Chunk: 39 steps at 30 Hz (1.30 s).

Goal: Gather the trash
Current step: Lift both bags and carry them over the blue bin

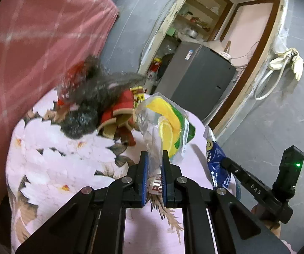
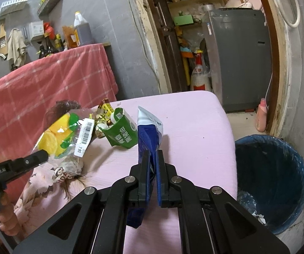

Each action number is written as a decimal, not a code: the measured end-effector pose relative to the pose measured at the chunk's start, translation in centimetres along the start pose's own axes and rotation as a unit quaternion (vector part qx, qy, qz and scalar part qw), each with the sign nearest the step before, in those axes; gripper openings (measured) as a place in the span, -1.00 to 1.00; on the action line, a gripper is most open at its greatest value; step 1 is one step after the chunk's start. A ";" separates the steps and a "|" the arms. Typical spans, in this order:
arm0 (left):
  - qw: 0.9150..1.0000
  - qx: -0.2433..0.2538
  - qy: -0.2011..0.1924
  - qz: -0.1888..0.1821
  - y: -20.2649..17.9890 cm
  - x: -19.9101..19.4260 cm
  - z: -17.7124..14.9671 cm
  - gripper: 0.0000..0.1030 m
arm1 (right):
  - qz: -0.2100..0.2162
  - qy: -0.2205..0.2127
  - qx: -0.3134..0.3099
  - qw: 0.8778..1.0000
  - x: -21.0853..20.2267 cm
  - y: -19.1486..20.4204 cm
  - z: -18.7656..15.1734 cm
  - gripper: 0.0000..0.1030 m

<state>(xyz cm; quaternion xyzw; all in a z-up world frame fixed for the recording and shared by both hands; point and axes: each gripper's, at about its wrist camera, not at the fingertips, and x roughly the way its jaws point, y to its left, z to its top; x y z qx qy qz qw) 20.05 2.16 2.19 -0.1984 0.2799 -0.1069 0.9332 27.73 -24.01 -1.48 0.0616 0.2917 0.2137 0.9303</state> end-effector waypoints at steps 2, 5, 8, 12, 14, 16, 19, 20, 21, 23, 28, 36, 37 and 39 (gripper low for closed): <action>1.000 0.004 -0.007 0.000 0.1 -0.3 0.1 -0.85 | -0.001 -0.004 -0.002 1.000 -0.1 0.0 0.0 -0.94; 1.000 0.014 -0.019 0.001 -0.3 -0.6 0.1 -0.87 | -0.002 -0.011 -0.005 1.000 -0.4 0.2 0.1 -0.94; 0.999 0.024 -0.023 -0.003 -1.4 -0.3 0.1 -0.88 | -0.006 -0.019 -0.004 1.000 -0.6 0.1 0.3 -0.95; 0.999 0.047 -0.027 -0.006 -3.5 0.8 -0.4 -0.88 | -0.013 -0.034 -0.002 0.999 -1.3 -0.2 0.6 -0.95; 0.998 0.055 -0.026 -0.009 -4.2 1.6 -0.5 -0.88 | -0.019 -0.043 0.000 0.999 -1.7 -0.5 0.8 -0.95; 0.998 0.064 -0.026 -0.011 -5.2 2.4 -0.6 -0.88 | -0.026 -0.053 0.001 0.998 -2.3 -0.9 1.0 -0.95; 0.996 0.081 -0.027 -0.014 -7.0 3.5 -0.8 -0.88 | -0.043 -0.072 -0.001 0.996 -3.4 -1.7 1.4 -0.95; 0.996 0.086 -0.027 -0.017 -7.8 4.1 -0.9 -0.88 | -0.047 -0.077 0.000 0.996 -3.8 -2.0 1.6 -0.95; 0.995 0.090 -0.025 -0.020 -8.5 4.6 -1.0 -0.88 | -0.055 -0.084 0.001 0.995 -4.2 -2.4 1.8 -0.95; 0.995 0.094 -0.022 -0.024 -9.5 5.6 -1.1 -0.88 | -0.071 -0.096 0.001 0.993 -5.1 -3.4 2.2 -0.95; 0.994 0.102 -0.015 -0.040 -13.0 8.7 -1.5 -0.88 | -0.114 -0.120 0.003 0.986 -6.9 -6.3 2.9 -0.95; 0.991 0.119 0.004 -0.058 -19.5 14.3 -3.1 -0.88 | -0.184 -0.132 0.007 0.974 -8.8 -11.9 2.9 -0.95; 0.991 0.121 0.008 -0.059 -20.2 14.9 -3.4 -0.88 | -0.188 -0.130 0.010 0.973 -8.9 -12.5 2.7 -0.95; 0.991 0.121 0.021 -0.061 -21.3 16.3 -4.0 -0.88 | -0.194 -0.125 0.015 0.973 -8.8 -13.6 2.4 -0.95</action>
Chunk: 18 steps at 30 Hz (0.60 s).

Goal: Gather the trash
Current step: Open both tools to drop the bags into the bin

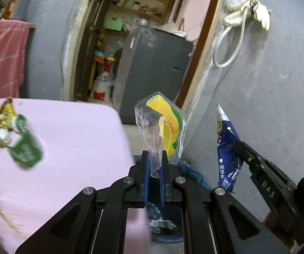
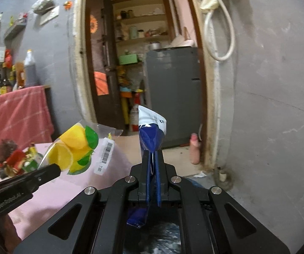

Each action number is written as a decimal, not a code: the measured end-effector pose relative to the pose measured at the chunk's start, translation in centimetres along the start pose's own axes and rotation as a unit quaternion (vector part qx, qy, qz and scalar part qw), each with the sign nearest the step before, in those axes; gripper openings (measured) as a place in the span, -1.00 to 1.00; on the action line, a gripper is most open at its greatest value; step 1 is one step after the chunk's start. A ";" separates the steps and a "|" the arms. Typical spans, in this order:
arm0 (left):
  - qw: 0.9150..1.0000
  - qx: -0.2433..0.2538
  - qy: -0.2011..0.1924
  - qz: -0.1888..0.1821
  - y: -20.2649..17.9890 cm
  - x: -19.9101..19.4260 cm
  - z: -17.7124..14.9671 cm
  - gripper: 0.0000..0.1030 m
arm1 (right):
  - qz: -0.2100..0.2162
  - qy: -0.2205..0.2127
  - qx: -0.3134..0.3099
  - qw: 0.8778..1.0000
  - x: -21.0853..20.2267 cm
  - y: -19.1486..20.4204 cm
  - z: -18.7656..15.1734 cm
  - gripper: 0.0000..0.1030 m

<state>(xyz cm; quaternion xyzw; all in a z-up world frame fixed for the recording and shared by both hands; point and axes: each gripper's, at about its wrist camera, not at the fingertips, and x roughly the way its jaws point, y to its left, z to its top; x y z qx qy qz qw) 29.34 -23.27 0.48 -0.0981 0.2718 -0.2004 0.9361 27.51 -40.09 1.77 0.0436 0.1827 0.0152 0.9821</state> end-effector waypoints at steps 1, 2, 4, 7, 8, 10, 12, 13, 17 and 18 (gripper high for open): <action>1.000 0.000 0.008 0.000 -0.4 0.7 -0.1 -0.88 | -0.003 0.005 0.003 1.000 0.2 -0.6 -0.3 -0.95; 1.000 0.000 0.014 0.002 -0.6 1.3 -0.2 -0.88 | -0.005 0.014 0.008 1.000 0.6 -1.2 -0.6 -0.95; 0.999 0.000 0.033 0.006 -1.1 2.7 -0.6 -0.88 | -0.007 0.028 0.016 0.999 1.3 -2.1 -1.2 -0.95; 0.997 0.007 0.068 0.017 -1.4 4.8 -1.1 -0.88 | -0.008 0.052 0.022 0.998 2.2 -2.9 -2.2 -0.95; 0.997 0.006 0.075 0.018 -1.3 5.2 -1.3 -0.88 | -0.008 0.062 0.025 0.998 2.6 -3.1 -2.5 -0.95; 0.996 0.006 0.092 0.018 -0.9 6.0 -1.5 -0.88 | -0.009 0.073 0.031 0.997 3.1 -3.5 -3.0 -0.95; 0.995 0.004 0.101 0.019 -0.7 6.6 -1.7 -0.88 | -0.008 0.084 0.033 0.996 3.4 -3.7 -3.4 -0.94; 0.994 0.004 0.105 0.018 -0.7 6.9 -1.7 -0.88 | -0.007 0.088 0.034 0.995 3.5 -3.7 -3.6 -0.94; 0.994 0.010 0.107 0.015 -0.7 7.3 -1.8 -0.87 | -0.004 0.100 0.036 0.994 3.7 -4.1 -4.0 -0.93; 0.994 0.010 0.106 0.012 -0.6 7.3 -1.7 -0.83 | -0.003 0.101 0.037 0.994 3.8 -4.1 -4.0 -0.92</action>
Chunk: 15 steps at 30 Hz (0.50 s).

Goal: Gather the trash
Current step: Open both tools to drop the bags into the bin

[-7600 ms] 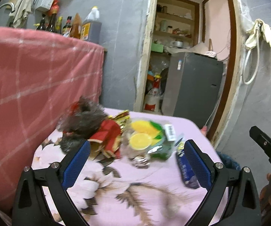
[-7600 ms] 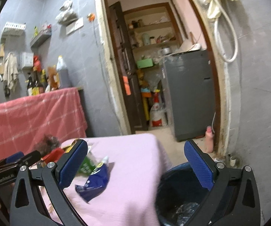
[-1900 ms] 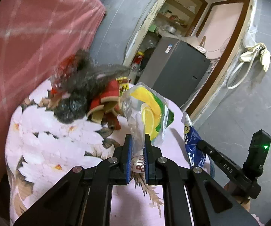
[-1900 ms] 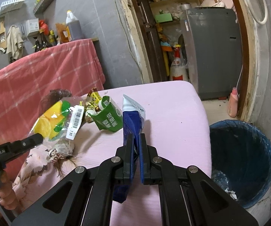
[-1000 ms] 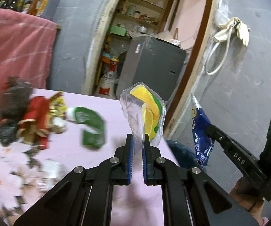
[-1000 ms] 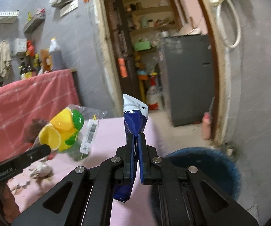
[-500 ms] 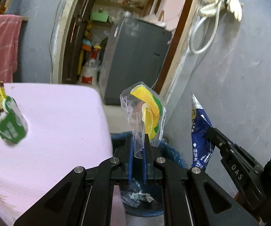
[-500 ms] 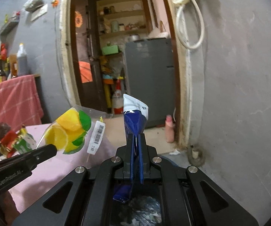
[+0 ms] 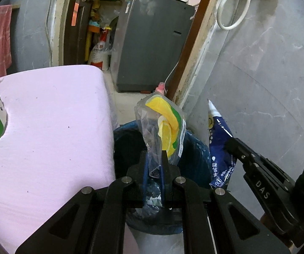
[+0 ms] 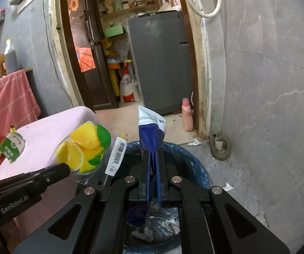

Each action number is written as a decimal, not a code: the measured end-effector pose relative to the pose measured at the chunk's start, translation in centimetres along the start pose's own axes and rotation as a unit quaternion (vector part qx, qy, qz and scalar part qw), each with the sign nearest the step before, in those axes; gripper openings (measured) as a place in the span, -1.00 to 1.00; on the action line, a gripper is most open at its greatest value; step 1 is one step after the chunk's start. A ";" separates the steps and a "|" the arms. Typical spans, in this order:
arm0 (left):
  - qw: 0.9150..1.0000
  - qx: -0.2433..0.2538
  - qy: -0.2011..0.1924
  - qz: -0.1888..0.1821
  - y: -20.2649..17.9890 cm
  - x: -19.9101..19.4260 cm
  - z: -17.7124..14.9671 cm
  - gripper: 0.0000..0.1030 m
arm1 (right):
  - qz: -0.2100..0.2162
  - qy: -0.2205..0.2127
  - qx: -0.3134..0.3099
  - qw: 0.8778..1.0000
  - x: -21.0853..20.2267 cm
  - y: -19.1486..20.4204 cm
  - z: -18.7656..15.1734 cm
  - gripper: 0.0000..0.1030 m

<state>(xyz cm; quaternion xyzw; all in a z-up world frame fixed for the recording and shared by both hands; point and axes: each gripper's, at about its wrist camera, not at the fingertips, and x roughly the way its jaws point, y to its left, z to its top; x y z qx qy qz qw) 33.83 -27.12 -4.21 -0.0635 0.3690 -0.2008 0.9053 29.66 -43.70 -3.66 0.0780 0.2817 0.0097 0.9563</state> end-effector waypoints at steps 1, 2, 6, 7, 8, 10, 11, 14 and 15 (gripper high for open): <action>1.000 -0.001 0.000 -0.003 0.1 0.0 -0.1 -0.81 | 0.002 0.001 0.002 1.000 0.1 -0.1 0.0 -0.92; 1.000 -0.001 0.001 -0.003 0.1 0.0 -0.1 -0.77 | 0.003 0.002 0.004 1.000 0.2 -0.2 0.0 -0.92; 1.000 -0.008 -0.002 -0.005 0.5 -0.4 -0.2 -0.52 | 0.008 0.003 0.014 1.000 0.4 -0.6 0.3 -0.90; 1.000 -0.010 -0.004 -0.007 0.5 -0.6 -0.2 -0.52 | 0.008 0.002 0.015 1.000 0.3 -0.6 0.3 -0.90; 1.000 -0.011 -0.004 -0.007 0.7 -0.7 -0.1 -0.51 | 0.008 0.001 0.015 1.000 0.4 -0.6 0.4 -0.89; 1.000 -0.015 -0.007 -0.006 0.8 -1.1 0.0 -0.49 | 0.008 -0.001 0.016 1.000 0.3 -0.5 0.5 -0.86; 1.000 -0.019 -0.011 -0.007 1.1 -1.4 0.2 -0.46 | 0.009 -0.003 0.016 1.000 0.2 -0.5 0.6 -0.84; 0.999 -0.028 -0.031 -0.002 1.5 -2.6 0.4 -0.34 | 0.011 -0.011 0.016 1.000 -0.2 -0.2 1.0 -0.73; 0.999 -0.029 -0.039 0.001 1.5 -3.2 0.4 -0.31 | 0.012 -0.015 0.016 1.000 -0.4 -0.1 1.2 -0.62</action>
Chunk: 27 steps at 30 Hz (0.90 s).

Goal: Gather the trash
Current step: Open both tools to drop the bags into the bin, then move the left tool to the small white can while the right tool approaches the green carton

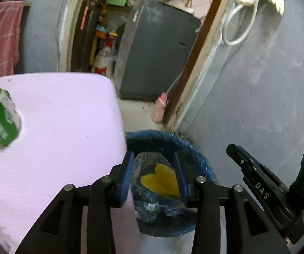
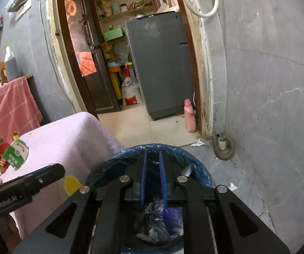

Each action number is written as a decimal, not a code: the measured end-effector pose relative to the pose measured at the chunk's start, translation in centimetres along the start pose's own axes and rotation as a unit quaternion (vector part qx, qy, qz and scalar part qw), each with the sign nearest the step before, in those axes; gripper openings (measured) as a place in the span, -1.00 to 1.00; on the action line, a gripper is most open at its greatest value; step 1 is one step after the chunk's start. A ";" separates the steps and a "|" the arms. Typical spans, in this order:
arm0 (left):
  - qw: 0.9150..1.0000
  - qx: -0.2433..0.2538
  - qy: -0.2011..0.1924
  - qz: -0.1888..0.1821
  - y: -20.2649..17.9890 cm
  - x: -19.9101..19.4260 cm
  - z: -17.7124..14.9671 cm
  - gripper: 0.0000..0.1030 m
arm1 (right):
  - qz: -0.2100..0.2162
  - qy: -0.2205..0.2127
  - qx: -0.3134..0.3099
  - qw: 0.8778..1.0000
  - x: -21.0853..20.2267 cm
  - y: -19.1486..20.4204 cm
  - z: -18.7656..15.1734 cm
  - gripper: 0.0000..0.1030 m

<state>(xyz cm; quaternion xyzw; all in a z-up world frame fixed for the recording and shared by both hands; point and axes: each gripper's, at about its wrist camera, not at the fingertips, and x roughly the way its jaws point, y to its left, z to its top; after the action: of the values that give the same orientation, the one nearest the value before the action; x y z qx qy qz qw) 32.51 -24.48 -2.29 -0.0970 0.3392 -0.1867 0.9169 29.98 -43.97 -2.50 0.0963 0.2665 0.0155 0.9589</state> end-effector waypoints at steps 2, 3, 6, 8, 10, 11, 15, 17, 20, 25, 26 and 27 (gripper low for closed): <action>1.000 0.002 -0.017 0.009 0.2 -1.0 0.3 -0.27 | 0.003 -0.013 -0.003 1.000 -0.6 0.5 0.4 -0.59; 1.000 0.002 -0.026 0.012 0.4 -1.5 0.4 -0.19 | 0.005 -0.018 -0.005 1.000 -0.9 0.7 0.6 -0.59; 0.998 -0.001 -0.054 0.024 1.1 -3.6 0.9 0.04 | 0.011 -0.037 -0.011 0.999 -1.9 1.5 1.1 -0.48; 0.997 -0.003 -0.072 0.033 1.6 -4.9 1.1 0.10 | 0.017 -0.056 -0.013 0.998 -2.8 2.2 1.6 -0.34; 0.996 -0.004 -0.084 0.042 2.0 -6.1 1.2 0.24 | 0.022 -0.072 -0.014 0.997 -3.6 2.9 2.0 -0.09; 0.994 -0.006 -0.094 0.049 2.4 -7.0 1.3 0.39 | 0.026 -0.080 -0.014 0.996 -4.0 3.3 2.2 0.00; 0.988 -0.014 -0.130 0.078 3.7 -9.6 1.4 0.76 | 0.040 -0.104 -0.018 0.994 -5.2 5.0 2.8 0.38; 0.985 -0.020 -0.143 0.093 4.3 -10.8 1.2 0.88 | 0.046 -0.119 -0.021 0.992 -5.9 5.9 2.8 0.61; 0.979 -0.028 -0.163 0.117 6.0 -12.7 1.2 0.90 | 0.056 -0.127 -0.026 0.990 -6.5 7.0 2.8 0.79; 0.972 -0.035 -0.177 0.148 8.5 -15.5 0.2 0.91 | 0.076 -0.143 -0.031 0.986 -7.6 8.8 2.3 1.00; 0.971 -0.036 -0.178 0.154 9.0 -16.0 0.0 0.91 | 0.079 -0.144 -0.032 0.986 -7.7 9.2 2.2 1.00; 0.970 -0.037 -0.178 0.160 9.6 -16.6 -0.3 0.91 | 0.082 -0.145 -0.034 0.985 -7.8 9.5 2.1 1.00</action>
<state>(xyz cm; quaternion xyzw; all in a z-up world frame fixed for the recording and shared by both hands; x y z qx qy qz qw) 23.37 -8.97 4.29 -0.1073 0.1882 -0.0051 0.9762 24.59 -35.62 5.12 0.0869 0.1154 0.0891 0.9855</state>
